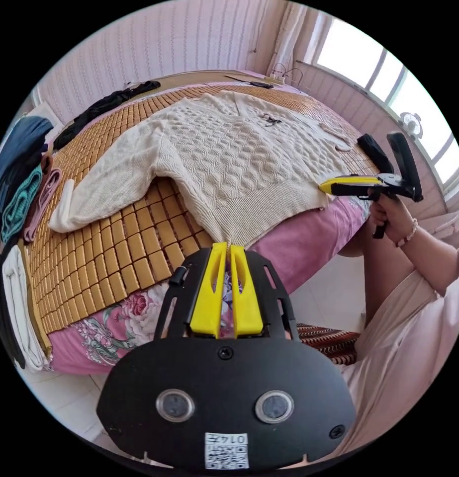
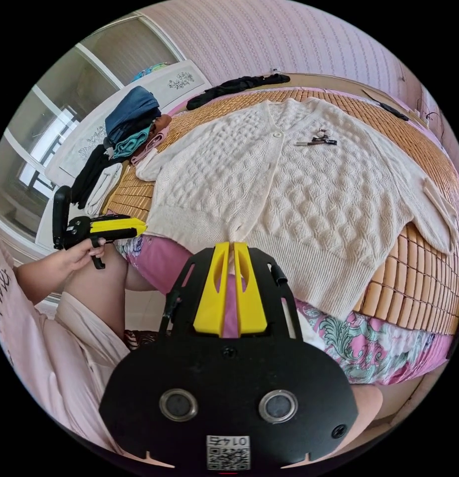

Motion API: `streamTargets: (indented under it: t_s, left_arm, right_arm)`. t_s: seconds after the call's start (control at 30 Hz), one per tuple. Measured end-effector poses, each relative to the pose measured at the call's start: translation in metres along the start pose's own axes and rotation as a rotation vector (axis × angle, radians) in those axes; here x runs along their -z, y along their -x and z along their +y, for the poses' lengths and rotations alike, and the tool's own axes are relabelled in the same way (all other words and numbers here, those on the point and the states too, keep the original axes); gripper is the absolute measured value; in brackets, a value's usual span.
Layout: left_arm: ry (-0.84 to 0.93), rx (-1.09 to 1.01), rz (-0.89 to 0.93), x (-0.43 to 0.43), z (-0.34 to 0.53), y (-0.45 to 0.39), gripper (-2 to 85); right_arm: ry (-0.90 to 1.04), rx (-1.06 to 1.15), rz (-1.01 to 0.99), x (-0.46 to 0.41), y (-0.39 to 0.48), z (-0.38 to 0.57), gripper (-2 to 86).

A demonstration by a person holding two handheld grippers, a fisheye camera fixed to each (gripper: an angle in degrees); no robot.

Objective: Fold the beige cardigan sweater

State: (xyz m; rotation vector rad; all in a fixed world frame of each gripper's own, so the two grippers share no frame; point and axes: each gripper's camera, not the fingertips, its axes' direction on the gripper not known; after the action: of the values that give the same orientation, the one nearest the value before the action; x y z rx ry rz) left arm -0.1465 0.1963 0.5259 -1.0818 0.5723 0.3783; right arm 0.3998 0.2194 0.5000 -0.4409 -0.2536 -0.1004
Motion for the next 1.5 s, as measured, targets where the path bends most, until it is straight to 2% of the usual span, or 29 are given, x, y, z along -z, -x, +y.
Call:
streamTargets:
  t_s: [0.07,0.13,0.27,0.4,0.43,0.53,0.63,0.8,0.9,0.97,1.07,1.2,1.27,1.33,1.4,1.5]
  left_arm:
    - [-0.006,0.111,0.044,-0.001,-0.004,0.006,-0.4]
    - [-0.012,0.132,0.033,0.002,-0.009,0.003,-0.2]
    - [-0.005,0.111,-0.113,0.012,-0.029,-0.016,-0.2]
    - [-0.08,0.072,-0.096,0.013,-0.065,-0.047,0.1]
    - [-0.111,0.044,-0.073,0.01,-0.082,-0.062,0.3]
    - [-0.126,-0.065,-0.015,-0.01,-0.133,-0.108,0.6]
    - [-0.164,-0.176,0.075,-0.034,-0.181,-0.161,0.8]
    - [-0.164,-0.331,0.253,-0.088,-0.26,-0.249,1.1]
    - [-0.143,-0.416,0.295,-0.116,-0.306,-0.305,1.7]
    - [-0.16,-0.472,0.31,-0.127,-0.34,-0.34,2.5]
    - [-0.178,-0.544,0.269,-0.139,-0.384,-0.378,4.6]
    - [-0.121,-0.657,0.094,-0.177,-0.428,-0.421,6.9]
    - [0.084,-0.671,0.01,-0.22,-0.449,-0.437,4.7]
    - [0.072,-0.676,0.101,-0.22,-0.46,-0.44,2.3]
    - [0.162,-0.665,0.11,-0.223,-0.475,-0.445,0.9]
    - [0.128,-0.688,0.156,-0.208,-0.493,-0.455,-0.4]
  right_arm:
    - [-0.088,-0.015,0.031,0.037,-0.015,0.001,0.7]
    - [-0.197,-0.057,0.1,0.071,-0.04,0.003,1.2]
    - [-0.282,-0.162,0.348,0.128,-0.123,-0.002,5.5]
    - [-0.409,-0.224,0.525,0.166,-0.179,-0.01,7.2]
    - [-0.427,-0.243,0.564,0.174,-0.194,-0.013,8.2]
    - [-0.323,-0.334,0.602,0.182,-0.233,-0.019,10.4]
    - [-0.216,-0.488,0.568,0.189,-0.268,-0.016,9.0]
    - [-0.26,-0.477,0.567,0.231,-0.282,0.006,1.6]
    - [-0.4,-0.591,0.456,0.275,-0.312,0.049,0.2]
    - [-0.57,-0.721,0.204,0.304,-0.345,0.096,-0.1]
    - [-0.754,-0.82,0.115,0.328,-0.36,0.14,-0.2]
    - [-0.729,-0.773,0.144,0.345,-0.363,0.137,-0.2]
    - [-0.697,-0.69,0.12,0.35,-0.363,0.127,-0.1]
    - [-0.686,-0.597,0.081,0.352,-0.359,0.12,0.1]
    - [-0.667,-0.515,0.069,0.353,-0.353,0.111,0.5]
    - [-0.612,-0.462,0.106,0.356,-0.346,0.1,1.8]
